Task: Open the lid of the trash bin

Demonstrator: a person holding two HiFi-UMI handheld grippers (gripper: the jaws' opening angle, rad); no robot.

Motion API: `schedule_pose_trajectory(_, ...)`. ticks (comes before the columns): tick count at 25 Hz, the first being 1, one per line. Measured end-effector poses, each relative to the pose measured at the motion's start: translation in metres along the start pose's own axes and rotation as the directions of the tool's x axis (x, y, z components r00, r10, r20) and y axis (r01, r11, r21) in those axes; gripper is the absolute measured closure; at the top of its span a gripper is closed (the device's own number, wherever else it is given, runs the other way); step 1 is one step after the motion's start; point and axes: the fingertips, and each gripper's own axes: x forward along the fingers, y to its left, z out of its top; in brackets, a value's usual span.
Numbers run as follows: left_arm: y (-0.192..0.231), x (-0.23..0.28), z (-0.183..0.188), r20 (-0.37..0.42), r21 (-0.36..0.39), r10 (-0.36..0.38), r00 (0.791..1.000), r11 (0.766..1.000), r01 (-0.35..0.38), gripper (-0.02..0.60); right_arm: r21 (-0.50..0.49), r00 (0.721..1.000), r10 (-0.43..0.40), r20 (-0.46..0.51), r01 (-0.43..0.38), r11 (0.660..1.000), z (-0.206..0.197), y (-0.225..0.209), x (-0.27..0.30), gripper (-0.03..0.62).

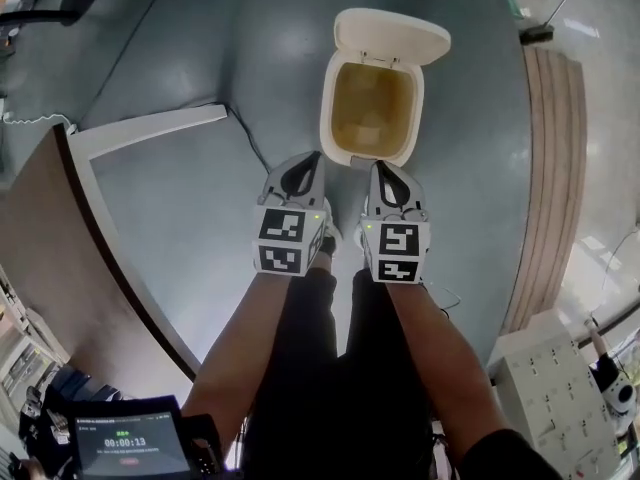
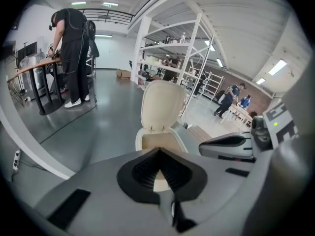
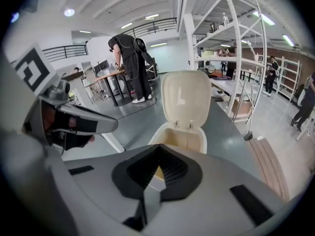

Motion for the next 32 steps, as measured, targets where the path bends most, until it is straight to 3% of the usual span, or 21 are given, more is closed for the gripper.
schedule_pose_trajectory(4, -0.004, -0.029, 0.063, 0.075, 0.024, 0.002, 0.997, 1.0, -0.004, 0.581, 0.01, 0.994, 0.015, 0.104, -0.016, 1.0, 0.07, -0.003, -0.027, 0.594)
schedule_pose_trajectory(8, -0.012, -0.073, 0.107, 0.1, 0.051, -0.007, 0.995, 0.999, 0.002, 0.581, 0.022, 0.97, 0.055, 0.235, -0.062, 0.998, 0.136, 0.004, -0.077, 0.594)
schedule_pose_trajectory(15, -0.029, -0.152, 0.181, 0.187, 0.065, -0.011, 0.982, 0.998, -0.001, 0.581, 0.004, 0.941, 0.052, 0.334, -0.057, 0.998, 0.215, 0.01, -0.16, 0.594)
schedule_pose_trajectory(24, -0.065, -0.239, 0.201, 0.246, 0.081, -0.028, 0.969, 0.997, 0.008, 0.581, -0.172, 0.92, 0.13, 0.369, -0.07, 0.983, 0.245, 0.06, -0.238, 0.594)
schedule_pose_trajectory(28, -0.075, -0.269, 0.203, 0.283, 0.07, -0.028, 0.959, 0.997, 0.008, 0.581, -0.299, 0.905, 0.093, 0.415, 0.038, 0.954, 0.251, 0.071, -0.273, 0.594)
schedule_pose_trajectory(32, -0.073, -0.274, 0.216, 0.359, 0.059, -0.02, 0.933, 0.998, -0.001, 0.581, -0.307, 0.874, 0.087, 0.478, 0.074, 0.949, 0.268, 0.064, -0.282, 0.594)
